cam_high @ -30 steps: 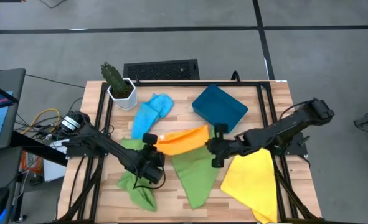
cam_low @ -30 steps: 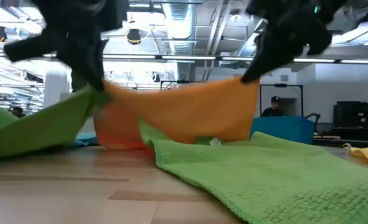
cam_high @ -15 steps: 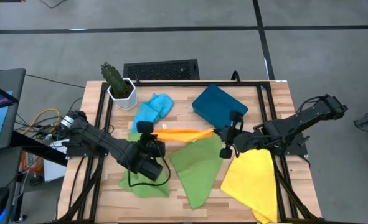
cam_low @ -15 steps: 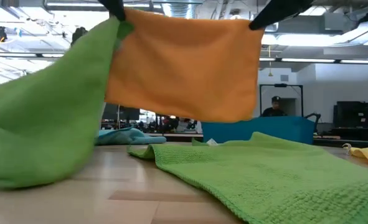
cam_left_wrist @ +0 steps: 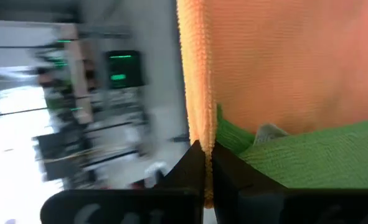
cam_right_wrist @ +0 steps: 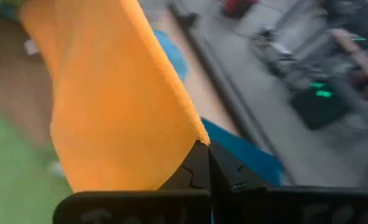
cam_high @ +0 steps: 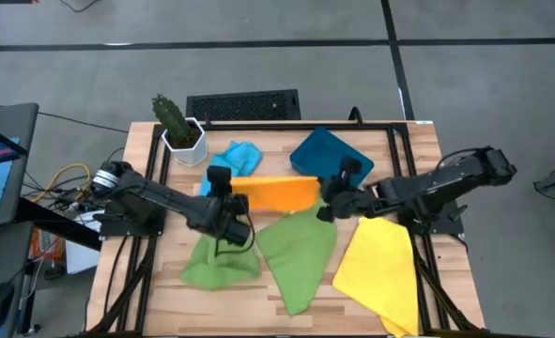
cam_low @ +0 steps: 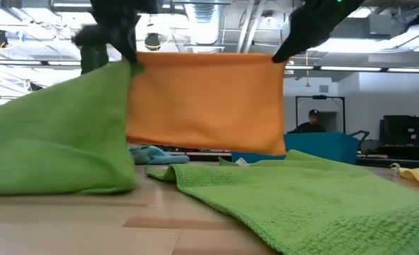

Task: Fold microfiber towels
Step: Fold the orange microfiber towel

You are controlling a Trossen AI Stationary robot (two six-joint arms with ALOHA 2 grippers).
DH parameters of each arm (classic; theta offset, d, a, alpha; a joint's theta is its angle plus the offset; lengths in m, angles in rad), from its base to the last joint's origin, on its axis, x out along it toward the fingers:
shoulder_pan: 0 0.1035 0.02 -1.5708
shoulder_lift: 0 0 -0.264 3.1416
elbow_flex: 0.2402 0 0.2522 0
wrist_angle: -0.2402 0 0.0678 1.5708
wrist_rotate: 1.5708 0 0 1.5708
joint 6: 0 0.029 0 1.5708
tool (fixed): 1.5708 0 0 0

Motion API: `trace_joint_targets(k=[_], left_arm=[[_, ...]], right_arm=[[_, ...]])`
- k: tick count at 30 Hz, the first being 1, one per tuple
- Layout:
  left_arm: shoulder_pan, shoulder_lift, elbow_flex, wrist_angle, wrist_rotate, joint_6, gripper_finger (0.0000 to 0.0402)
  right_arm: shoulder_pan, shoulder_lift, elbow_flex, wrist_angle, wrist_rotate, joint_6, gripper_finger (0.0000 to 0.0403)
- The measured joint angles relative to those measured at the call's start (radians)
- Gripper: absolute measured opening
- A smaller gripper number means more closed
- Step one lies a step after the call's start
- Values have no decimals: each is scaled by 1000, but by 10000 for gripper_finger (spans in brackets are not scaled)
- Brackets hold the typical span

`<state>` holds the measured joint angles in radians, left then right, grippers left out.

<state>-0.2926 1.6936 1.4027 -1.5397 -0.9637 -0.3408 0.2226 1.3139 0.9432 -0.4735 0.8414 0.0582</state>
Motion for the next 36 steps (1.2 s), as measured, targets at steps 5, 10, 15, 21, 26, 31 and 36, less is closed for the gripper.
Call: trace_joint_targets(k=[5, 10, 15, 21, 26, 31, 36], left_arm=[[44, 0, -61, 6, -100, -29, 0], [-11, -3, -105, 70, -30, -72, 0], [-122, -3, -208, 283, 189, -84, 0], [-258, -1, -328, 580, 386, -87, 0], [-303, 3, -348, 643, 464, -116, 5], [-298, 4, -342, 632, 462, -103, 10], [-261, -5, -335, 625, 429, -48, 10]], right_arm=[[-8, 33, 0, 56, 126, -59, 8], [31, 51, -7, 55, 51, 30, 8], [115, 105, -46, 36, -98, 204, 7], [222, 237, -55, 40, -191, 313, 9], [242, 311, -55, 111, -272, 328, 10], [228, 320, -50, 107, -288, 327, 10], [196, 260, -49, 72, -278, 291, 11]])
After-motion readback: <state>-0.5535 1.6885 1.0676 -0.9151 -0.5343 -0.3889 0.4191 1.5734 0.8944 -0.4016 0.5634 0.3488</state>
